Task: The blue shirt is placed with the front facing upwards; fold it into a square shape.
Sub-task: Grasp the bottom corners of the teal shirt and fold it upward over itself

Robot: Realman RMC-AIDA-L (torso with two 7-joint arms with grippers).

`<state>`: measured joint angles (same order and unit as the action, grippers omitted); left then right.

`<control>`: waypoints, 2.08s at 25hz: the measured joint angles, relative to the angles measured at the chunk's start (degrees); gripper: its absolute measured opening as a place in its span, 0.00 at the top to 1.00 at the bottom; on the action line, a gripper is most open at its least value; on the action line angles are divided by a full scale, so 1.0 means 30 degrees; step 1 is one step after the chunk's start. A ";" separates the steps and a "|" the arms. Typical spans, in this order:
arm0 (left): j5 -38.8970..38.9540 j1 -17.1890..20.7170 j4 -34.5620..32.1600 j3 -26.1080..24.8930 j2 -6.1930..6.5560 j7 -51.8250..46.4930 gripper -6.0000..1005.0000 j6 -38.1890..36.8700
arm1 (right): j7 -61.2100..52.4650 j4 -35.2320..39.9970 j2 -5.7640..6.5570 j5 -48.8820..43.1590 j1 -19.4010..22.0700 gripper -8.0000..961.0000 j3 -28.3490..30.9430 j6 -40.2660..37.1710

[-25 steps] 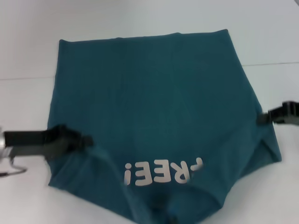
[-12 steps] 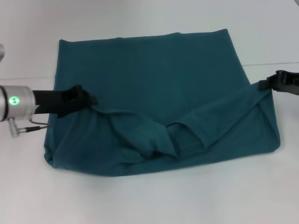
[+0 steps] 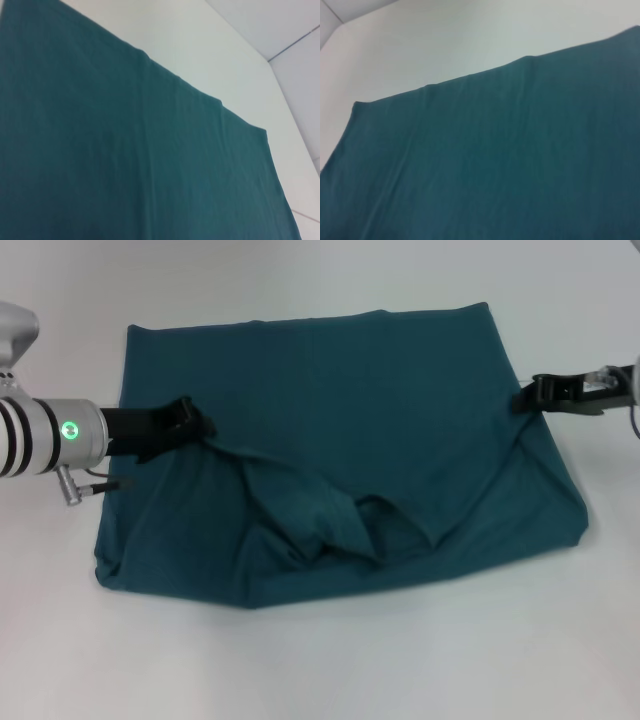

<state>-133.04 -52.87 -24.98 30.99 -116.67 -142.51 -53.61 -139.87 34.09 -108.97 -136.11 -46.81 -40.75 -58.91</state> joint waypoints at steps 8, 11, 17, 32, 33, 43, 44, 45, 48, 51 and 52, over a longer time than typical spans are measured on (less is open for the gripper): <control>0.0035 -0.0433 -0.0039 -0.0109 0.0126 0.0056 0.97 0.0694 | -0.0184 -0.0324 0.0180 -0.0666 -0.1026 0.95 -0.1067 0.1836; 0.0048 -0.0665 -0.0087 -0.0118 0.0256 0.0025 0.97 0.1036 | -0.0215 -0.0403 0.0286 -0.1051 -0.1312 0.95 -0.1070 0.2228; 0.0059 -0.0988 -0.0066 -0.0178 0.0453 -0.0202 0.97 0.1844 | -0.0221 -0.0450 0.0520 -0.1271 -0.1597 0.95 -0.1081 0.2859; 0.0086 -0.0721 0.0007 0.0497 -0.0242 -0.0451 0.97 0.3723 | -0.0182 -0.2132 0.0037 -0.3623 -0.2370 0.91 -0.2224 0.5190; 0.0073 -0.0682 0.0007 0.0496 -0.0291 -0.0451 0.97 0.3783 | -0.0184 -0.2145 -0.0082 -0.3915 -0.2426 0.91 -0.2231 0.5332; 0.0212 -0.0306 -0.0031 0.0476 -0.0422 -0.0416 0.93 0.3821 | -0.0217 -0.1593 -0.0462 -0.4792 -0.2672 0.85 -0.2343 0.5863; 0.0235 -0.0281 -0.0066 0.0424 -0.0425 -0.0418 0.93 0.3853 | -0.0223 -0.1490 -0.0459 -0.4815 -0.2734 0.85 -0.2377 0.5864; 0.0260 -0.0257 -0.0089 0.0379 -0.0447 -0.0419 0.92 0.3907 | -0.0228 -0.1414 -0.0445 -0.4873 -0.2819 0.84 -0.2398 0.5865; 0.0448 -0.0135 -0.0169 0.0323 -0.0587 -0.0424 0.91 0.4055 | -0.0347 -0.1313 -0.0421 -0.5375 -0.3123 0.76 -0.2415 0.5855; 0.0813 0.0151 -0.0419 0.0322 -0.0797 -0.0427 0.86 0.4098 | -0.0579 -0.1201 -0.0470 -0.5753 -0.3368 0.60 -0.2415 0.5849; 0.0918 0.0271 -0.0534 0.0321 -0.0861 -0.0427 0.82 0.4094 | -0.0626 -0.1156 -0.0474 -0.5761 -0.3403 0.57 -0.2415 0.5822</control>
<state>-130.29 -52.05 -26.58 31.95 -119.25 -143.79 -41.33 -141.75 30.62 -110.40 -153.40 -57.02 -48.00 -41.45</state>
